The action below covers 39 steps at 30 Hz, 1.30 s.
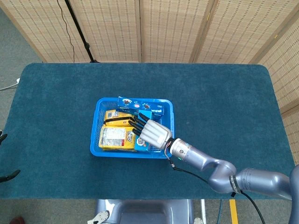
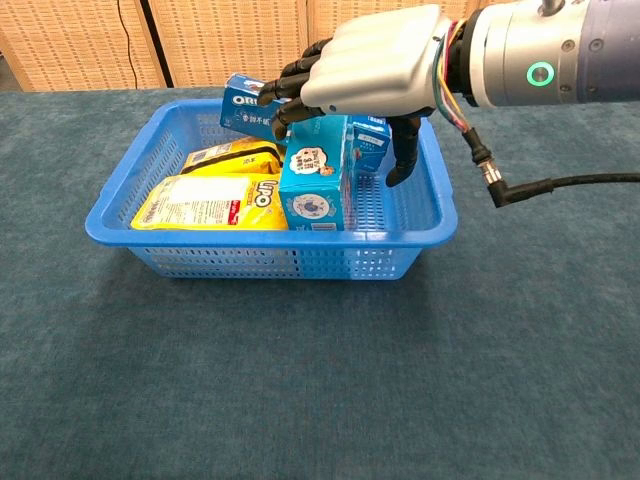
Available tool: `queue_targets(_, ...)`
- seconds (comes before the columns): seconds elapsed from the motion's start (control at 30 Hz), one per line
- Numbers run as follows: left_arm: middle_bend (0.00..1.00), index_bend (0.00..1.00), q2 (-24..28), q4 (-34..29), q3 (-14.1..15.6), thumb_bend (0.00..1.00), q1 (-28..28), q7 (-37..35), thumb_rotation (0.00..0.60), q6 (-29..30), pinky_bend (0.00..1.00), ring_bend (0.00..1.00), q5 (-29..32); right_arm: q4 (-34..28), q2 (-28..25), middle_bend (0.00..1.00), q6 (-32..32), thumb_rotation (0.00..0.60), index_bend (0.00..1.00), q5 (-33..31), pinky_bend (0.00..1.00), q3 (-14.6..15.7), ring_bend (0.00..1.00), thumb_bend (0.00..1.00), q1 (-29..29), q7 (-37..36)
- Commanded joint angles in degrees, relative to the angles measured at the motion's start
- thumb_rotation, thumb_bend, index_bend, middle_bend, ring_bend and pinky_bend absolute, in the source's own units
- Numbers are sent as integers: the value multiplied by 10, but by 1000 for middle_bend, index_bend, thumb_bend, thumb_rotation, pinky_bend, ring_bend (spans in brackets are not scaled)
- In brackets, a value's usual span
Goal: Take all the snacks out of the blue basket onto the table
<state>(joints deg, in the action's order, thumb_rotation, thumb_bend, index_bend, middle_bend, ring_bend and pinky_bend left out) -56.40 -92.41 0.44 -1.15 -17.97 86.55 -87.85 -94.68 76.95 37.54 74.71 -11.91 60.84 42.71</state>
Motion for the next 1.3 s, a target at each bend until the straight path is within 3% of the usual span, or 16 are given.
queue_targets(0.03, 0, 0, 1, 1, 0, 21, -1, -2, 600, -2, 0, 0, 1, 6, 15, 68, 6, 600, 236, -22, 147, 13, 16, 0, 12, 35)
queue_targets(0.17, 0, 0, 1, 4, 0, 22, 0, -8, 600, -2, 0, 0, 0, 13, 38, 139, 5, 600, 318, -53, 227, 23, 53, 0, 27, 59)
queue_targets(0.3, 0, 0, 2, 5, 0, 22, 0, -14, 600, -2, 0, 0, 1, 20, 51, 336, 14, 600, 537, -49, 386, 25, 229, 25, 34, 48)
queue_targets(0.4, 0, 0, 3, 8, 0, 21, 0, -19, 600, -3, 0, 0, 0, 28, 59, 464, 36, 600, 659, -9, 510, 27, 345, 121, 31, 9)
queue_targets(0.5, 0, 0, 3, 10, 0, 21, -1, -24, 600, -6, 0, 0, 1, 29, 54, 528, 65, 600, 722, 41, 576, 29, 402, 179, 24, -33)
queue_targets(0.8, 0, 0, 3, 11, 1, 21, -2, -26, 600, -5, 0, 0, -4, -24, -20, 549, 136, 600, 736, 117, 601, 13, 429, 211, 3, -95)
queue_targets(1.0, 0, 0, 2, 10, 3, 21, -3, -21, 600, -8, 0, 0, -5, -62, -118, 549, 210, 600, 735, 118, 601, -33, 429, 218, -33, -115)
queue_targets(1.13, 0, 0, 1, 9, 3, 22, -4, -19, 600, -12, 0, 0, -5, -47, -160, 549, 245, 600, 733, 96, 601, -55, 429, 218, -61, -147)
queue_targets(1.3, 0, 0, 0, 7, 5, 22, -3, -15, 600, -11, 0, 0, -5, 21, -177, 548, 251, 600, 730, 56, 601, -48, 429, 217, -100, -213)
